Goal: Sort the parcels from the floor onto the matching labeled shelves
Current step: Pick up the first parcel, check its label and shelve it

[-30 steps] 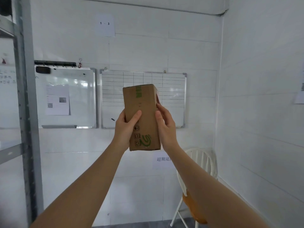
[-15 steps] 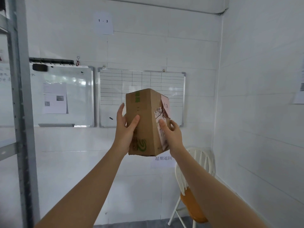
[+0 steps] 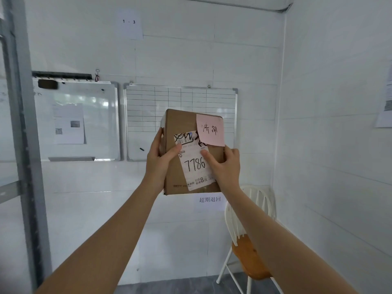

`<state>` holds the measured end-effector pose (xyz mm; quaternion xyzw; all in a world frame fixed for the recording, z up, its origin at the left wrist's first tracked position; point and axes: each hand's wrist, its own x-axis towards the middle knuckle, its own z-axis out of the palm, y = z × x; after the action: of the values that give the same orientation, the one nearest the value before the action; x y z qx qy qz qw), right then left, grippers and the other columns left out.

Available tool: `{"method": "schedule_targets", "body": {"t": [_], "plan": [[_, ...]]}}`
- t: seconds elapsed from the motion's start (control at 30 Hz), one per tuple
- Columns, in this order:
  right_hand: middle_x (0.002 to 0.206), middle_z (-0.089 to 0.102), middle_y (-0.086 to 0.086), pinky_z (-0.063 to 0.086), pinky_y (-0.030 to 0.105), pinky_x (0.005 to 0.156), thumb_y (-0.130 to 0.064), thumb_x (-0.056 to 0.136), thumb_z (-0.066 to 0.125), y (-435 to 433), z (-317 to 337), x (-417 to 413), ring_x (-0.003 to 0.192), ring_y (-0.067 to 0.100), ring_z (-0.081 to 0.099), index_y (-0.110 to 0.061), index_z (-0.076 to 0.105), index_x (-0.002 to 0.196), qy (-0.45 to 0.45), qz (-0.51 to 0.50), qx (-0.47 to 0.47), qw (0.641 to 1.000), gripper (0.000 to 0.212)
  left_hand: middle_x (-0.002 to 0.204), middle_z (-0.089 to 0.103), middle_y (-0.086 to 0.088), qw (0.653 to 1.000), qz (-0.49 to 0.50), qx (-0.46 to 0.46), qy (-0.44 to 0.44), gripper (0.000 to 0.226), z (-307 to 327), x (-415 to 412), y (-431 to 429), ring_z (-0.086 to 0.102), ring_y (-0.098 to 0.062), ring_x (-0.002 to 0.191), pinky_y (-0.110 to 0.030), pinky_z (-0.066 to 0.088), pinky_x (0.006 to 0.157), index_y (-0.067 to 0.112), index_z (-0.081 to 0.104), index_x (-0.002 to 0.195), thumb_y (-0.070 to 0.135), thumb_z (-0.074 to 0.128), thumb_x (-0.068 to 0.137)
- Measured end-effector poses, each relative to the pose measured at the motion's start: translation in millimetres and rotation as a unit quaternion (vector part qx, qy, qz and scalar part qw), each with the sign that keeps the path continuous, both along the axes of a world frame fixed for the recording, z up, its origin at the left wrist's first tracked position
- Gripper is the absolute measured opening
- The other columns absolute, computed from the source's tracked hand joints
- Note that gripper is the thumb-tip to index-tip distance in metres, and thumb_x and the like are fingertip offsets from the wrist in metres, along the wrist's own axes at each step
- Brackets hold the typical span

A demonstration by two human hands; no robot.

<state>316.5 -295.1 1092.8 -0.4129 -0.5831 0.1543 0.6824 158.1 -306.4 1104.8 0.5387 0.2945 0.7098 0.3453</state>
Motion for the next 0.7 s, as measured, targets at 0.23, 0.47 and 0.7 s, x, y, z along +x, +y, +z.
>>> {"method": "schedule_targets", "body": {"t": [0.23, 0.47, 0.7], "plan": [[0.119, 0.057, -0.009, 0.056, 0.026, 0.08, -0.035, 0.078, 0.072, -5, -6, -6, 0.104, 0.01, 0.06, -0.031, 0.044, 0.132, 0.034, 0.055, 0.052, 0.997, 0.06, 0.121, 0.063, 0.004, 0.999, -0.005, 0.005, 0.051, 0.057, -4, -2, -1, 0.067, -0.009, 0.095, -0.021, 0.056, 0.067, 0.034, 0.031, 0.143, 0.023, 0.054, 0.092], [0.122, 0.058, -0.01, 0.053, 0.016, 0.074, -0.031, 0.089, 0.058, -4, -3, -7, 0.1, 0.003, 0.059, -0.03, 0.039, 0.139, 0.044, 0.086, 0.029, 0.995, 0.053, 0.112, 0.059, 0.012, 0.997, 0.023, -0.003, 0.069, 0.053, -8, -5, -5, 0.059, 0.002, 0.094, -0.012, 0.051, 0.065, 0.037, 0.022, 0.145, 0.037, 0.041, 0.095], [0.122, 0.059, -0.008, 0.053, 0.021, 0.078, -0.034, 0.091, 0.056, -2, 0, -9, 0.105, 0.011, 0.059, -0.03, 0.038, 0.138, -0.007, 0.079, 0.03, 0.996, 0.051, 0.117, 0.06, 0.011, 0.998, 0.029, -0.004, 0.063, 0.054, -7, -13, -7, 0.059, -0.002, 0.101, -0.02, 0.051, 0.077, 0.037, 0.024, 0.145, 0.041, 0.041, 0.095]]}}
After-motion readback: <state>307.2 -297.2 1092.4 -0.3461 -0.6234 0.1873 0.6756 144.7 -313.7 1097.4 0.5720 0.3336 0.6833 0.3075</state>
